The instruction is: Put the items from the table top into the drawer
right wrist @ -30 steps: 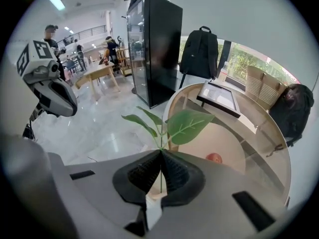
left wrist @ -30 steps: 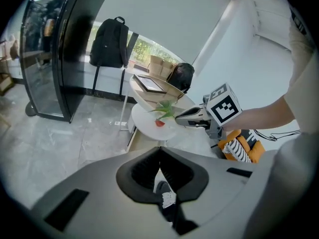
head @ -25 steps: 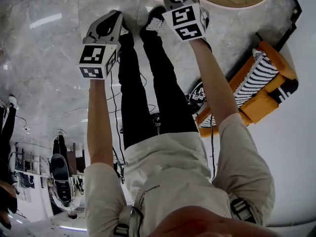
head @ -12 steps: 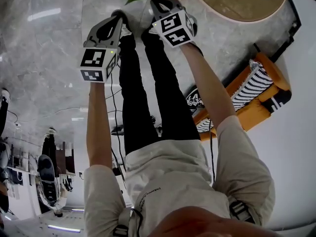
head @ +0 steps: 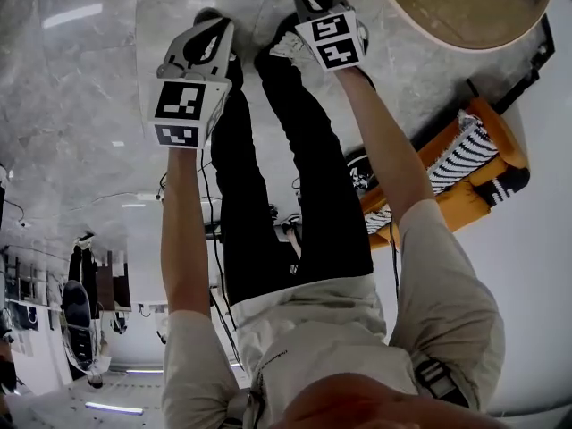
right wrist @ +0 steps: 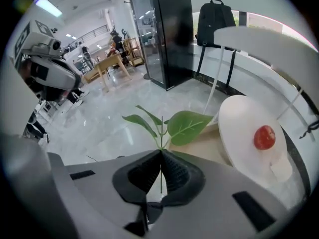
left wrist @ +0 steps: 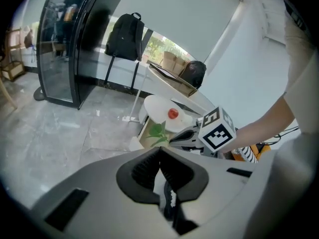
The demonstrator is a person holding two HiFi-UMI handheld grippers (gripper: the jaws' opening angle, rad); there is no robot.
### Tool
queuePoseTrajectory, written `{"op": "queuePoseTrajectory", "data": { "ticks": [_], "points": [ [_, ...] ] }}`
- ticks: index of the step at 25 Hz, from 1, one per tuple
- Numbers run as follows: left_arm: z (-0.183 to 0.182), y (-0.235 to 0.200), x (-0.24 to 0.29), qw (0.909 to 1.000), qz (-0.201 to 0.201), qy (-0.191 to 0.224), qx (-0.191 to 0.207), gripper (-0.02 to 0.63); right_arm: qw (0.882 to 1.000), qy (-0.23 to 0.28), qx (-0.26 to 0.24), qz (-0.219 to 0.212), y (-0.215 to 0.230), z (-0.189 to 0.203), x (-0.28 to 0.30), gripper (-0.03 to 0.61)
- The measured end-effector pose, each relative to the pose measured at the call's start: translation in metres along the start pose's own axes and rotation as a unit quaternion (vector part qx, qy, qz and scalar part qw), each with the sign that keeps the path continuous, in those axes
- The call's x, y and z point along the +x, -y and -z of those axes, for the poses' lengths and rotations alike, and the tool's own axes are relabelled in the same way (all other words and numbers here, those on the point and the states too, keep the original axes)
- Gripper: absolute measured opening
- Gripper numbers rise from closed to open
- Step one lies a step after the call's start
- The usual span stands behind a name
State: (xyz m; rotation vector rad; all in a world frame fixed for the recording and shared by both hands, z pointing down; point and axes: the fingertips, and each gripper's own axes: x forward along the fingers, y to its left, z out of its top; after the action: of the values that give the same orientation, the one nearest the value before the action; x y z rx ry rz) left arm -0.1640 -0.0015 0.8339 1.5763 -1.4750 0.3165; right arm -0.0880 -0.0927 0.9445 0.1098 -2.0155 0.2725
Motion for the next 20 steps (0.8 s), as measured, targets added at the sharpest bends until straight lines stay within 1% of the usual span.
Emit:
{"op": "queuePoseTrajectory", "data": {
  "ticks": [2,6,10,14,17,20],
  "points": [
    [0.011,0.004,0.003,1.0,0.001,-0.003,0.004,0.021,1.0,0.003,0.021,0.012,0.01,0.013,0.017,0.037],
    [0.047,0.009,0.003,0.9998,0.006,-0.014,-0.008,0.021,0.997,0.006,0.062,0.04,0.029,0.038,0.046,0.037],
    [0.082,-0.008,0.012,0.9995,-0.005,-0.024,-0.02,0.021,0.993,0.01,0.1,0.065,0.052,0.054,0.064,0.037],
    [0.092,-0.028,0.019,0.999,-0.023,-0.011,-0.037,0.021,0.99,0.01,0.111,0.084,0.072,0.069,0.075,0.037],
    [0.096,-0.029,0.027,0.9989,-0.026,-0.005,-0.039,0.021,0.989,0.011,0.118,0.094,0.084,0.079,0.082,0.037],
    [0.1,-0.023,0.036,0.9989,-0.022,-0.005,-0.04,0.02,0.983,0.019,0.132,0.123,0.097,0.082,0.082,0.037]
  ]
}}
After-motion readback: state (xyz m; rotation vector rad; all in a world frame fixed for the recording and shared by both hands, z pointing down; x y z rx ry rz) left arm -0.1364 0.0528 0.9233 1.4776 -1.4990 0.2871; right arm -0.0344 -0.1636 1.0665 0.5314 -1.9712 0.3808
